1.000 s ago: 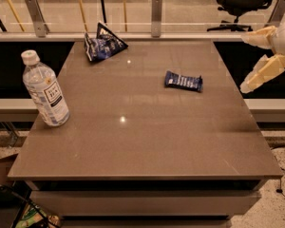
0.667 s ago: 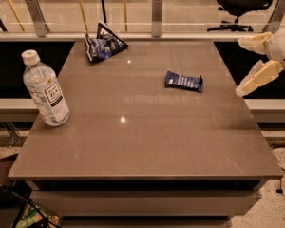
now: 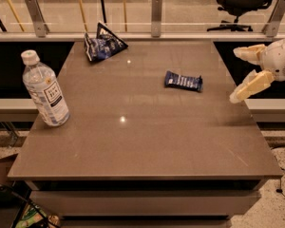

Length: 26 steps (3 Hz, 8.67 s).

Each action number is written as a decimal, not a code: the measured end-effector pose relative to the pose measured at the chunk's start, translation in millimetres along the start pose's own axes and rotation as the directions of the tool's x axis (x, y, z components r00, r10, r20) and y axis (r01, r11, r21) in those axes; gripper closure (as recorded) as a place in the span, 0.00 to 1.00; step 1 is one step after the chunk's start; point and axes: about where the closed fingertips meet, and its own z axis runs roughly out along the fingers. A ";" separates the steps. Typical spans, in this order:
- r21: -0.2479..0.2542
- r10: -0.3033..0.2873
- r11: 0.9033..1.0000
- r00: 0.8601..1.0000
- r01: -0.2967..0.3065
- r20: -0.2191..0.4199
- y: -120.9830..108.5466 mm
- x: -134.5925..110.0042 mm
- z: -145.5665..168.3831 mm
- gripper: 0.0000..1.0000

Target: Move rxbar blueberry near blue chip bag

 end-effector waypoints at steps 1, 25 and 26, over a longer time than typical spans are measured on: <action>0.010 -0.004 1.000 0.999 0.004 0.033 -0.5 5.9 9.6 0.00; -0.094 -0.013 0.995 0.993 0.024 0.121 -40.2 -63.4 69.9 1.00; -0.108 -0.033 0.993 0.989 0.049 0.144 -52.3 -85.6 73.9 1.00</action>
Offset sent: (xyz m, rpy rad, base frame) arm 0.0157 0.0102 -0.0249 0.0946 -0.0848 -0.0090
